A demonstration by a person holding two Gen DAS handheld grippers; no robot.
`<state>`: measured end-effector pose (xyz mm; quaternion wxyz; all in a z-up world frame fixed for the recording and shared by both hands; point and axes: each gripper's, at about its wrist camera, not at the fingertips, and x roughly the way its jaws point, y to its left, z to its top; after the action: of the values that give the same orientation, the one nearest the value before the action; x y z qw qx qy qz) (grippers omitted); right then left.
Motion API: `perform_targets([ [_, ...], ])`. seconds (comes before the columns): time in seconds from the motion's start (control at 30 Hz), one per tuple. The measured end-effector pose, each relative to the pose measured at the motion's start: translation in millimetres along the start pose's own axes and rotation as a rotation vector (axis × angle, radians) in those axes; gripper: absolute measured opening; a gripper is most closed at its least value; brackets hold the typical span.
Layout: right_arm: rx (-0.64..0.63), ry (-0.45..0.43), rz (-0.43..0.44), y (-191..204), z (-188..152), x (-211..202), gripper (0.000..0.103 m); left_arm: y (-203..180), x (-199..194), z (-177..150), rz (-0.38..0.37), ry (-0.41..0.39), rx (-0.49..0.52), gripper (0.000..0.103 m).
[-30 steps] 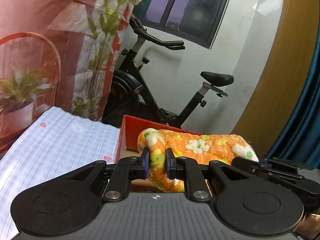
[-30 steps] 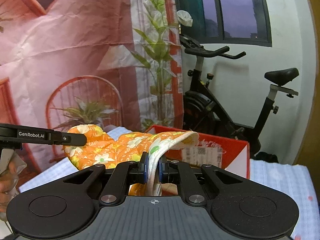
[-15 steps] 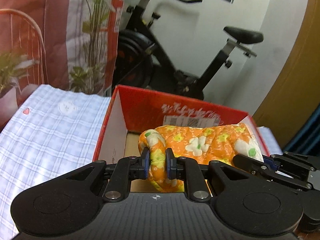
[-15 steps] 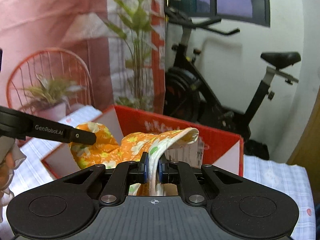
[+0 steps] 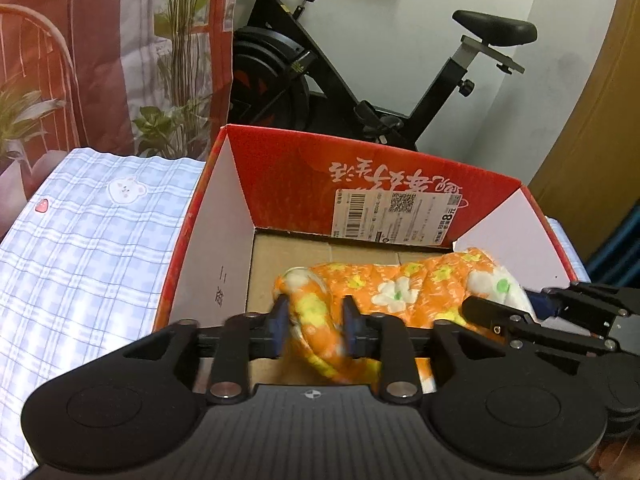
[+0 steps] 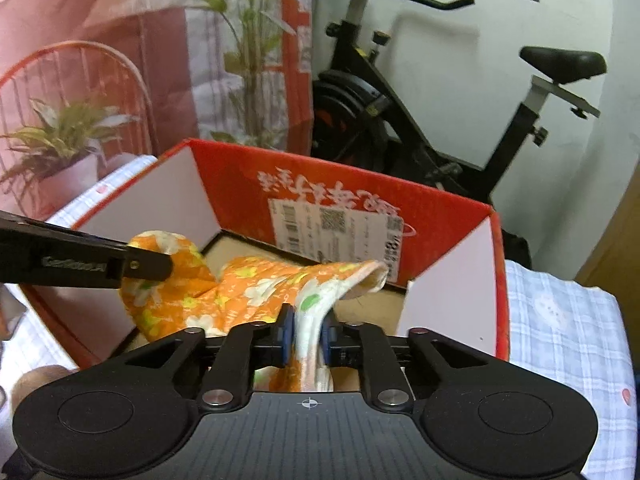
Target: Organize soft objects
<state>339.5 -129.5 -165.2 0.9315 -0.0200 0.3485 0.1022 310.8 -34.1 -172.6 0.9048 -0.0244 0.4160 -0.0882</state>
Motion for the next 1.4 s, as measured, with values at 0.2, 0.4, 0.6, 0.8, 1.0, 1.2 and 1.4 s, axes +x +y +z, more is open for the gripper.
perform_targets([
  [0.2,0.017,-0.026,-0.053,-2.4,-5.1,-6.7,0.05,4.8,-18.7,0.7,-0.025,-0.036,-0.006,0.059],
  [0.4,0.007,-0.078,-0.073,4.3,-5.8,-30.9,0.059,7.0,-48.6,-4.4,-0.044,-0.093,0.017,0.059],
  [0.6,0.018,-0.151,-0.052,14.7,-14.3,-66.9,0.059,22.3,-90.6,-26.9,-0.073,-0.166,0.037,0.059],
  [0.8,0.06,-0.207,-0.039,24.0,-37.7,-98.7,0.059,44.1,-118.1,-54.2,-0.066,-0.179,0.035,0.059],
  [1.0,0.093,-0.268,-0.031,32.3,-61.7,-128.1,0.059,59.8,-124.4,-79.0,-0.057,-0.169,0.02,0.059],
  [1.2,0.119,-0.281,-0.034,35.5,-87.6,-142.8,0.059,70.4,-109.3,-104.0,-0.096,-0.147,-0.007,0.059],
  [1.4,0.145,-0.263,-0.038,41.4,-123.8,-146.3,0.059,74.2,-96.3,-132.2,-0.14,-0.131,0.002,0.06],
])
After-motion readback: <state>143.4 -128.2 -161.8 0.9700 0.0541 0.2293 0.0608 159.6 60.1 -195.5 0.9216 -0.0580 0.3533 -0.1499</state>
